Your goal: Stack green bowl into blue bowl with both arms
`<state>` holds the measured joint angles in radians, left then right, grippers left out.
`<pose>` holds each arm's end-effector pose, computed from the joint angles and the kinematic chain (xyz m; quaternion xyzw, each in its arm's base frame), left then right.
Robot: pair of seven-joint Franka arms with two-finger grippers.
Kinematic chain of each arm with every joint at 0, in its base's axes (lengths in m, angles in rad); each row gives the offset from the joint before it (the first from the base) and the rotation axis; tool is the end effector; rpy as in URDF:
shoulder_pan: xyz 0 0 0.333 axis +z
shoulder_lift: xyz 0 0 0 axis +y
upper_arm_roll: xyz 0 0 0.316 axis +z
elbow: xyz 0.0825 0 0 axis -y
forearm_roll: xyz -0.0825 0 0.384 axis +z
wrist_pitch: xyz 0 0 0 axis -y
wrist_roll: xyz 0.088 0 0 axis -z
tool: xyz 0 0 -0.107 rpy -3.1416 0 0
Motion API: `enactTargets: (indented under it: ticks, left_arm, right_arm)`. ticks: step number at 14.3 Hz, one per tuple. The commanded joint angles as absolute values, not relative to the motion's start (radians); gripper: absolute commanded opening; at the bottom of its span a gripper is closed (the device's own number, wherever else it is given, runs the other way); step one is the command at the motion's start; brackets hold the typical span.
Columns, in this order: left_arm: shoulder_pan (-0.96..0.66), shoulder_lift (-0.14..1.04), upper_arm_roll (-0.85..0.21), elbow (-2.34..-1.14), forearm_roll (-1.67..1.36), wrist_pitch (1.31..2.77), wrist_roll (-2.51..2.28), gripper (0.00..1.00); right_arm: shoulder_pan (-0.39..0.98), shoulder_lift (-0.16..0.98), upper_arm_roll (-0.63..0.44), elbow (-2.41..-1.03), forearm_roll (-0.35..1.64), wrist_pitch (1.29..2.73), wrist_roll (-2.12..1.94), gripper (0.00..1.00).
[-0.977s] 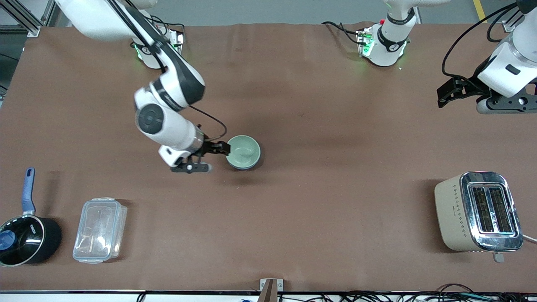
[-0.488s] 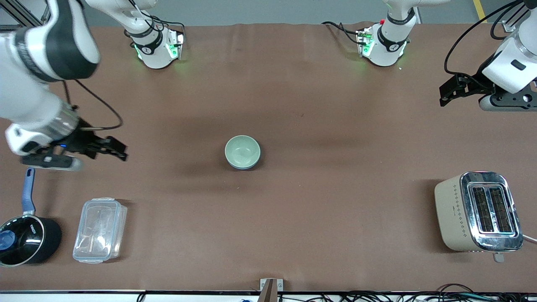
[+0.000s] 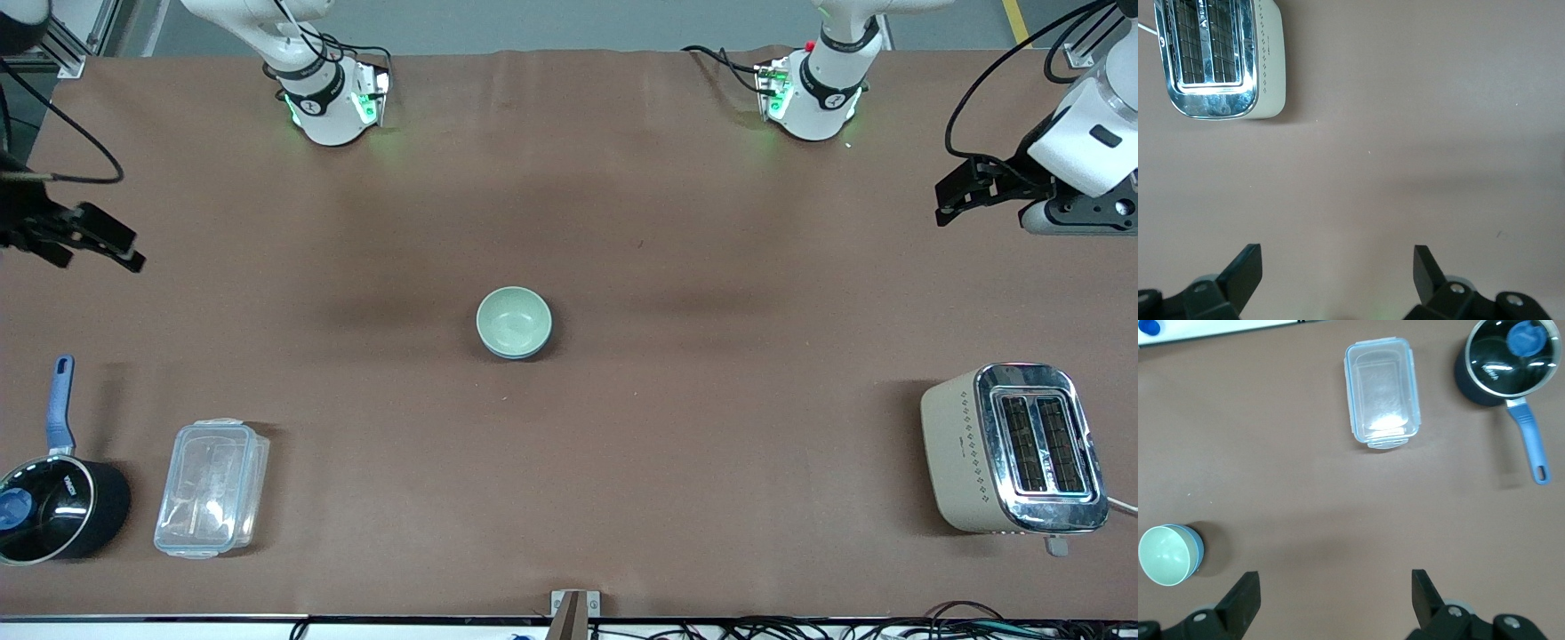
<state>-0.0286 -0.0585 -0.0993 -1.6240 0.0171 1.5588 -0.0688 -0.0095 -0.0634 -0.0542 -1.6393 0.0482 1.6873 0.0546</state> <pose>0.5305 -0.0680 0.6301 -0.9995 0.0294 0.0024 0.0117 0.5452 -0.0311 0.6377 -0.9963 0.0605 -0.0557 0.0255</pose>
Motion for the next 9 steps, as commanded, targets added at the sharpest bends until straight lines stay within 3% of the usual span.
enactTargets:
  ticks: [1, 5, 9]
  left_arm:
    - [-0.029, -0.048, -0.095, -1.598, 0.011, 1.559, -0.049, 1.0]
    - [-0.031, -0.043, -0.097, -1.598, 0.009, 1.559, -0.048, 1.0]
    - [-0.029, -0.041, -0.097, -1.598, 0.002, 1.559, -0.046, 1.0]
  right_arm:
    - [-0.018, -0.054, -0.084, -1.482, 0.041, 1.551, 0.038, 1.0]
    - [-0.011, -0.046, -0.084, -1.401, -0.046, 1.427, 0.041, 1.0]
    - [-0.015, -0.038, -0.057, -1.433, -0.046, 1.446, 0.055, 1.0]
